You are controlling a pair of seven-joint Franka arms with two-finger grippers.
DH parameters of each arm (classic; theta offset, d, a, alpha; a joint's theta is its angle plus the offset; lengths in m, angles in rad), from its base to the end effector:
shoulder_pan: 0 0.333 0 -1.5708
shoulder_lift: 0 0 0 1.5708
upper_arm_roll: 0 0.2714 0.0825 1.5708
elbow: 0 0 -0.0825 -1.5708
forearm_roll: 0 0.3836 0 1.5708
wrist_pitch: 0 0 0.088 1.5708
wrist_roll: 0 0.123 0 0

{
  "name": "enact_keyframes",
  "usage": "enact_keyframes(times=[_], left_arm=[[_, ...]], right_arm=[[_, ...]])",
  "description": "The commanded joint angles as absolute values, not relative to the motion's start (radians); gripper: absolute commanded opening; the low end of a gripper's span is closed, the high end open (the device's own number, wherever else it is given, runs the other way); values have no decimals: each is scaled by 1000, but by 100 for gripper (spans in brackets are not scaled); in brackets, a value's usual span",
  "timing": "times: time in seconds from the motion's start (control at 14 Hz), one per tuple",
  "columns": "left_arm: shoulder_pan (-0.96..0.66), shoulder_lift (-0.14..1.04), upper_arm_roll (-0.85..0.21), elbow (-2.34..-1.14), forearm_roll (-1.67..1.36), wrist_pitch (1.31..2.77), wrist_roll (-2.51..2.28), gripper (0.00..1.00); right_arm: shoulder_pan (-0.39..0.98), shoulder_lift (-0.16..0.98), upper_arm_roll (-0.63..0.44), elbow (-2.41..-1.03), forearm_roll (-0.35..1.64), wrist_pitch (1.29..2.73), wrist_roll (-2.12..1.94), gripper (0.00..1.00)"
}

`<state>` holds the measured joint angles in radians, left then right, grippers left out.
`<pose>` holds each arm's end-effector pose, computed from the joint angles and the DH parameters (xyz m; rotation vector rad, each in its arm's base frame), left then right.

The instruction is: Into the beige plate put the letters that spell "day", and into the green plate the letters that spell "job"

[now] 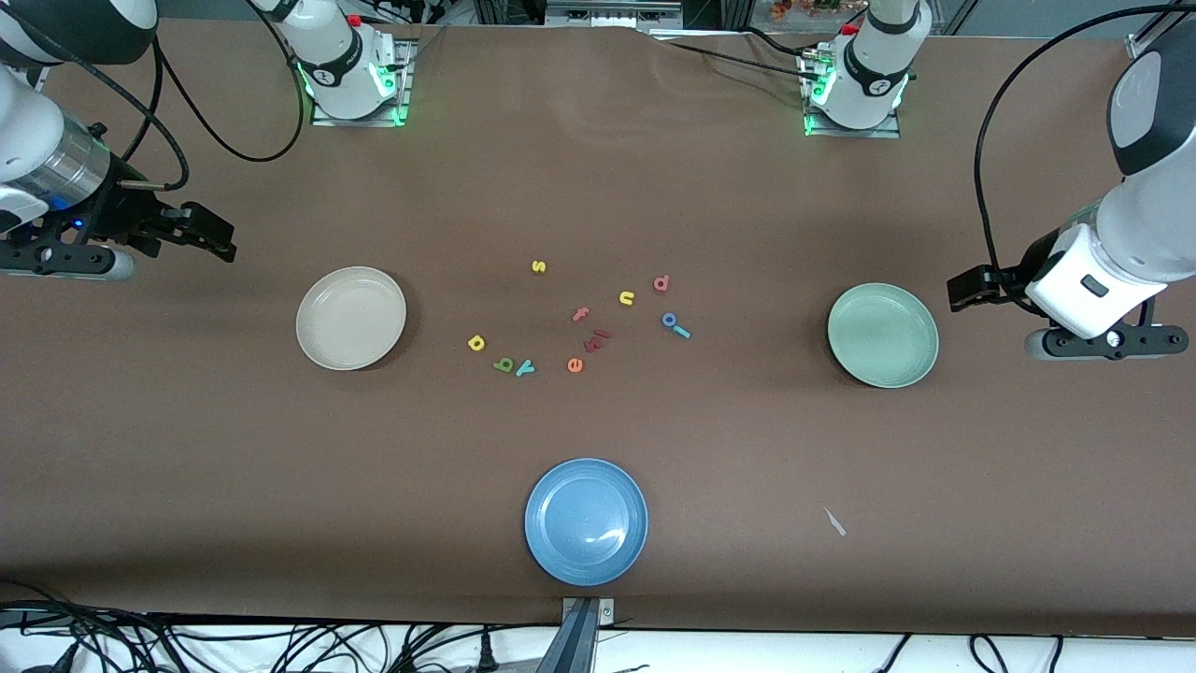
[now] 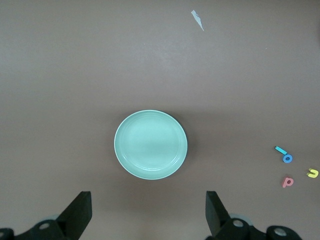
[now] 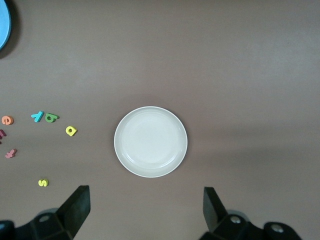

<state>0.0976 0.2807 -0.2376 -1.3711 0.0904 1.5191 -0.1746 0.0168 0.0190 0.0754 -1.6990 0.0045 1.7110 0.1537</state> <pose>0.6109 -0.0584 0.4926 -3.0915 -0.0595 0.1853 0.5639 0.0524 0.5045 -3.1351 0.0975 0.0119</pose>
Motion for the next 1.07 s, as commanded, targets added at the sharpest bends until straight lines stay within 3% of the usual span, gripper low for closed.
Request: enact_keyframes(times=[0.0,0.79,1.0], left_arm=[[98,273,-233,-1373,57,1520,-178,100],[92,276,-233,-1373,57,1522,-182,100],[68,310,-235,-1365,49,1523,-236,100]], right_arm=[[15,18,78,-1692,5,1704,146,100],[31,21,80,-1689,-1,1703,149,100],[96,83,81,-1687,-21,1700,179,100]])
